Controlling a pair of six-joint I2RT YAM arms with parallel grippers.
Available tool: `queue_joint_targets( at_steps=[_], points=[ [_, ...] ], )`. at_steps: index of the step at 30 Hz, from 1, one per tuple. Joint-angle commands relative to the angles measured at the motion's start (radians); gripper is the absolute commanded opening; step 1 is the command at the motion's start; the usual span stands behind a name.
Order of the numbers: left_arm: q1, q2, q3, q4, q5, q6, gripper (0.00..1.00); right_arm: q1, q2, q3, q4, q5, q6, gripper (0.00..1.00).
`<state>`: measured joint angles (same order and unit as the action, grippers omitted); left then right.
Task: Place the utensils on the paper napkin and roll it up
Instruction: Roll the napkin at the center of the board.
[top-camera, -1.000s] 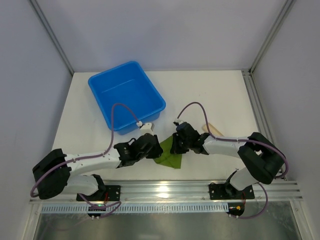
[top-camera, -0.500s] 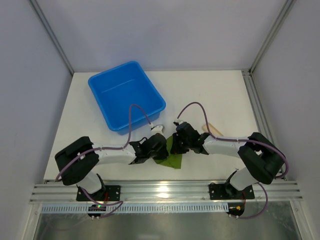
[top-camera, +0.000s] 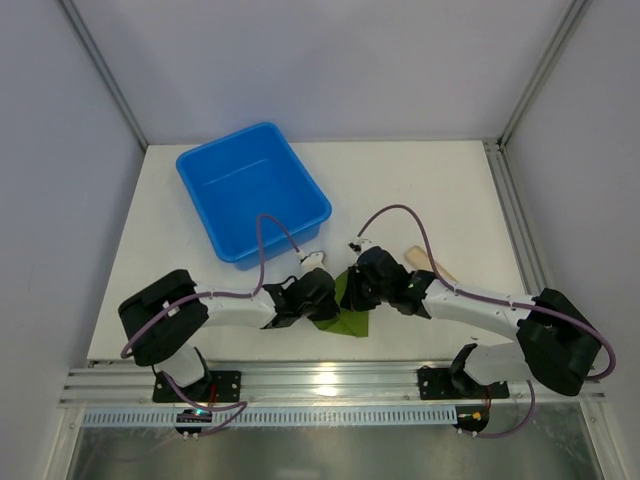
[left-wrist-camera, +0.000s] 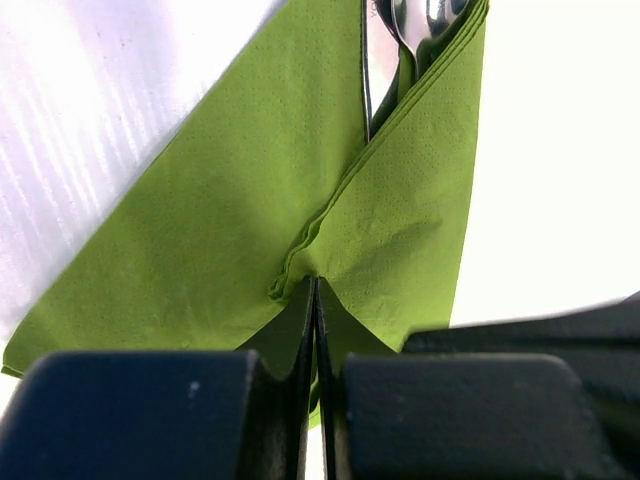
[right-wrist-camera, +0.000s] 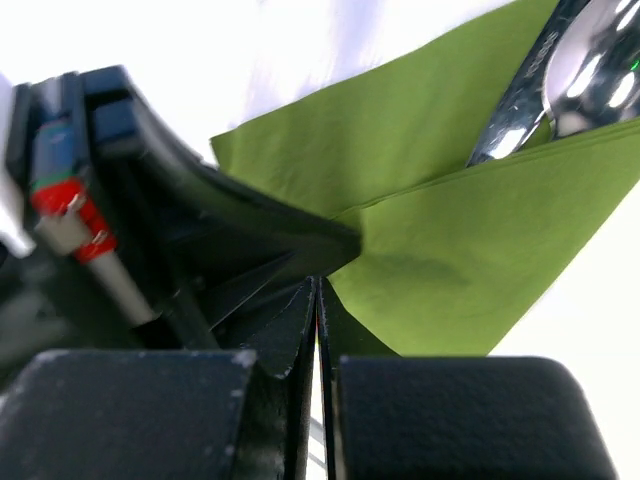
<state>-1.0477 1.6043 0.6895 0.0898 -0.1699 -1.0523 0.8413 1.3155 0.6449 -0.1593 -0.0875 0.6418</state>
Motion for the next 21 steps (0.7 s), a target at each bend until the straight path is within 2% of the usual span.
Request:
queue_joint_targets(
  at_steps=[1,7,21],
  points=[
    [-0.005,0.022,-0.002,0.027,-0.003,-0.012,0.00,0.021,-0.058,-0.033,-0.011,0.032,0.032,0.04],
    [-0.005,0.009,-0.001,0.021,-0.010,-0.009,0.00,0.058,-0.064,-0.077,0.006,0.049,0.064,0.04],
    [-0.005,0.003,-0.001,0.021,-0.008,-0.008,0.00,0.091,0.063,-0.142,0.081,0.083,0.098,0.04]
  ],
)
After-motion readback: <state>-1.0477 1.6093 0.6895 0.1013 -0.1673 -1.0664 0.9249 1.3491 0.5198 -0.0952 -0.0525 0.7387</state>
